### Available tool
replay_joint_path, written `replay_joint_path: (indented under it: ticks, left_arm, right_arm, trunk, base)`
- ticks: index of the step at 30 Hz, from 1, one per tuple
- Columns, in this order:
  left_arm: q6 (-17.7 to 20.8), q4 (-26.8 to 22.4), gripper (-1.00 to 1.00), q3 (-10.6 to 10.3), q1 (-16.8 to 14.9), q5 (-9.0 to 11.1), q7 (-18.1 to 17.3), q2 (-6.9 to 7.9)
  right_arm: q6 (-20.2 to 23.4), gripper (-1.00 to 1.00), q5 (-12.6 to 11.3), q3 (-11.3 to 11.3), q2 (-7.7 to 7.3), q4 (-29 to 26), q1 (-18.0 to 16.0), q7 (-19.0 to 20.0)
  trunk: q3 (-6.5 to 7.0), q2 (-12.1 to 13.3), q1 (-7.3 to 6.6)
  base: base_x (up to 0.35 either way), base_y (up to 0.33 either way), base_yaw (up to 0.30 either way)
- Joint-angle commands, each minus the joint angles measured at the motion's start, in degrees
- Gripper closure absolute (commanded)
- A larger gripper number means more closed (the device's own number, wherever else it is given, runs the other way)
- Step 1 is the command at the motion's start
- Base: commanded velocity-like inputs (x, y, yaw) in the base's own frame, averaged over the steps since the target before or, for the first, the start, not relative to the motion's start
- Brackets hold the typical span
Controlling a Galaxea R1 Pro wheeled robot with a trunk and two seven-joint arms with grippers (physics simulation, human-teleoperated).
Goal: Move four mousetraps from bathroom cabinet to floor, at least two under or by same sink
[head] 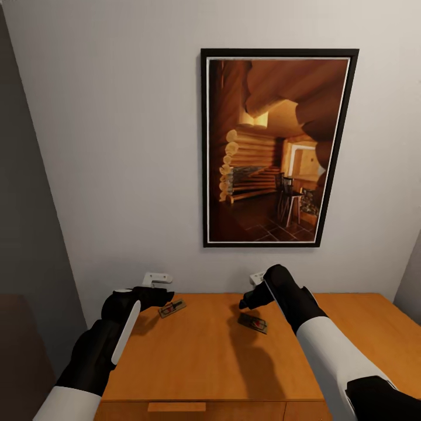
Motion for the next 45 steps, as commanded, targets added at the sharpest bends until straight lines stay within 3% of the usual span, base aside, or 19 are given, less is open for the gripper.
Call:
replay_joint_path:
  ticks: [1, 11, 24, 45]
  left_arm:
    - [0.27, -0.05, -1.0, 0.03, -0.05, 0.24, 0.03, -0.01]
    - [0.27, -0.05, -1.0, 0.03, -0.05, 0.24, 0.03, -0.01]
    - [0.27, -0.02, -1.0, 0.03, -0.05, 0.24, 0.03, -0.01]
    - [0.3, 0.03, -1.0, -0.05, -0.05, 0.24, 0.03, -0.01]
  right_arm:
    - [0.15, -1.0, 0.6, 0.05, -0.06, 0.0, -0.05, 0.53]
    - [0.15, -1.0, 0.6, 0.43, -0.61, 1.37, -0.05, 1.09]
    - [0.15, -1.0, 1.15, 0.95, -1.0, 6.33, -0.05, 6.14]
    - [0.15, -1.0, 1.71, 2.16, -1.23, 6.5, -0.05, 6.88]
  trunk:
    - [-0.09, -0.06, 0.01]
    - [-0.09, -0.06, 0.01]
    - [-0.09, -0.06, 0.01]
    - [-0.09, -0.06, 0.01]
  base:
    - [-0.002, -0.002, 0.0]
    - [-0.001, -0.001, 0.0]
    - [0.0, 0.0, 0.0]
    - [0.0, 0.0, 0.0]
